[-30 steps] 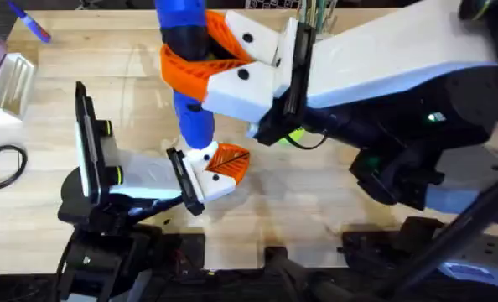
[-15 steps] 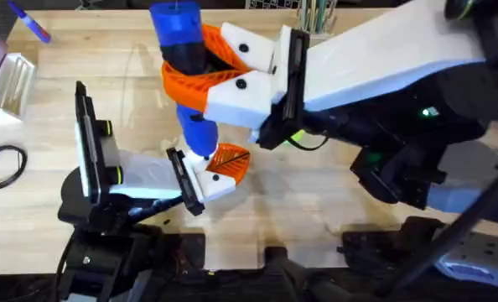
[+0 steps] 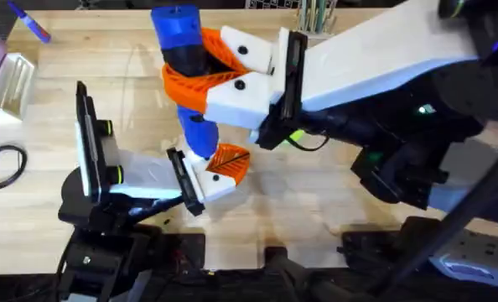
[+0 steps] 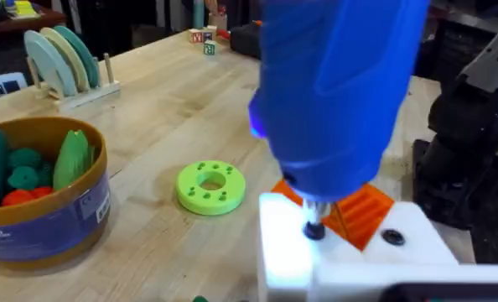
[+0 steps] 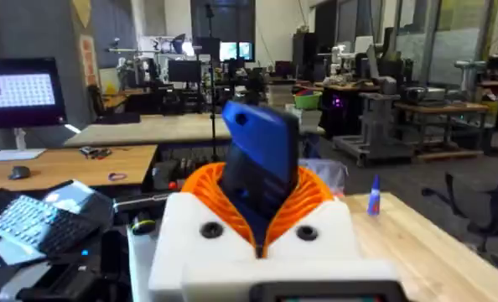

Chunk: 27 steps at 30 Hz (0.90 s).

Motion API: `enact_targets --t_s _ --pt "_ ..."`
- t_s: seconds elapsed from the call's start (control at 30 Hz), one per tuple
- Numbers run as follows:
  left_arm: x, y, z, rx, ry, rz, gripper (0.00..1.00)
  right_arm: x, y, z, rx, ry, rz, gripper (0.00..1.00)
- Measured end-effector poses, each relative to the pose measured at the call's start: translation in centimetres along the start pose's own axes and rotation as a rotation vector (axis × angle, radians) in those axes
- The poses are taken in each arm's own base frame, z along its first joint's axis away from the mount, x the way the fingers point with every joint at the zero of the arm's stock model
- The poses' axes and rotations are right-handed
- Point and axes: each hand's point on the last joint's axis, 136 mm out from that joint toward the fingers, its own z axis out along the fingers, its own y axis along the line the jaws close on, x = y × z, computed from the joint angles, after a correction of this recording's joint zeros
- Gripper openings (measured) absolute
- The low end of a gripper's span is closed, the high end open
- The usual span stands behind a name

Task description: Pick up the gripper from the table and insert it into the empty holder that is missing its gripper. Then pick up a screw, insert it into the mounting hole, and use the screwdriver to tighten it. Finally, clean up the table by picking up the vegetable and placing it into the bucket.

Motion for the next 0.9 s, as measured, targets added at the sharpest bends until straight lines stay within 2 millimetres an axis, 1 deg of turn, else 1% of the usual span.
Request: enact_targets --t_s 0.43,0.6,0.77,0.9 --pt "0.0 0.0 0.0 0.002 0.000 -0.008 0.009 0.0 -0.1 -0.1 0.006 0.018 0.008 0.023" --pt "0.0 0.0 0.0 0.000 -0.001 -0.005 0.009 -0.6 0.3 -0.1 -0.013 -0.007 -0.021 0.023" --pt "-0.1 0.0 0.0 0.000 -0.002 0.000 0.009 -0.7 0.5 -0.1 -0.026 -0.012 -0.032 0.023" --pt "0.0 0.0 0.0 -0.001 -0.001 -0.002 0.009 -1.7 0.6 0.2 -0.031 -0.033 -0.043 0.023"
